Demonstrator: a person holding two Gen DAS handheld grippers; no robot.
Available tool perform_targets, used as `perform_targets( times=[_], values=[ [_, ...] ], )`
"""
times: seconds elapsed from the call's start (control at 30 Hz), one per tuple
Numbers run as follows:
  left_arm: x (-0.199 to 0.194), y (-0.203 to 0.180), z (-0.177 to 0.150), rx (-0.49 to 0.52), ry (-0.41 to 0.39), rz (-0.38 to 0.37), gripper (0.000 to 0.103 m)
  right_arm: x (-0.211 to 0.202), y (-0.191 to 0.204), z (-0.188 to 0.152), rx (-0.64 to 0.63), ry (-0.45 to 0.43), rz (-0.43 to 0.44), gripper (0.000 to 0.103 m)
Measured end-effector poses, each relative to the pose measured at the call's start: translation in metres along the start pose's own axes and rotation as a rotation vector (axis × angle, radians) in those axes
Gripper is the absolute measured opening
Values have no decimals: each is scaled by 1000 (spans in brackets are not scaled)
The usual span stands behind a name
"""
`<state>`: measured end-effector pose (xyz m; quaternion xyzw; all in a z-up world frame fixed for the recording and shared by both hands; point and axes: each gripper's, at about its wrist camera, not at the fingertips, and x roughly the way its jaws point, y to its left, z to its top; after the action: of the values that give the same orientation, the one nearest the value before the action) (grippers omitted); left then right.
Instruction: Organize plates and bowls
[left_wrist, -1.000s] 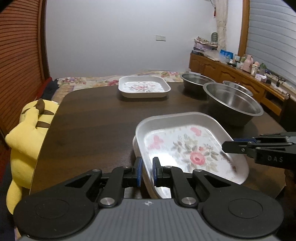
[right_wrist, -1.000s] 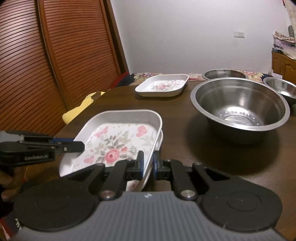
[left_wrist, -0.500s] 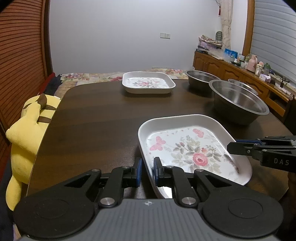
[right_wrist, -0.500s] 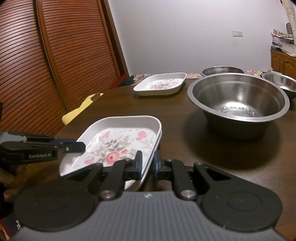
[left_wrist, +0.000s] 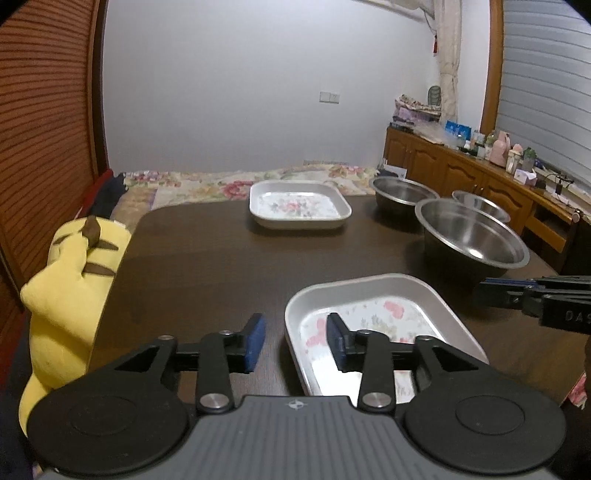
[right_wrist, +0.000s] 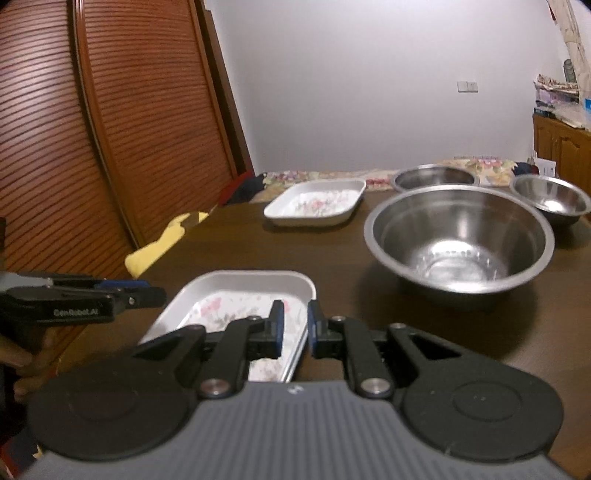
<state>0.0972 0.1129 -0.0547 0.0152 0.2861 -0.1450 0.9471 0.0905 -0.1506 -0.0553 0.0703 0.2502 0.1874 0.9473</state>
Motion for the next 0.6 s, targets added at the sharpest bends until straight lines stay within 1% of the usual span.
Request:
perform_targets(
  times=[0.03, 0.1, 0.27, 0.4, 0.5, 0.53, 0.6],
  values=[
    [0, 0, 3, 3, -6, -2, 43, -2, 0, 3, -3, -6, -1, 14],
    [0, -1, 9, 12, -13, -4, 49, -4, -1, 10, -4, -16, -8, 14],
    [-2, -3, 27, 49, -45, -13, 56, -10, -2, 31, -20, -47, -11, 15],
    [-7, -4, 42, 67, -79, -22, 59, -16, 1, 48, -53, -83, -13, 16],
    [-10, -8, 54, 95, -102, -11, 62, -19, 1, 63, -65, -102, -10, 17],
    [-11, -8, 57, 102, -111, -8, 62, -20, 2, 67, -70, -110, -10, 24],
    [-13, -7, 64, 103, -129, -10, 65, -23, 1, 75, -78, -134, -14, 35]
  ],
)
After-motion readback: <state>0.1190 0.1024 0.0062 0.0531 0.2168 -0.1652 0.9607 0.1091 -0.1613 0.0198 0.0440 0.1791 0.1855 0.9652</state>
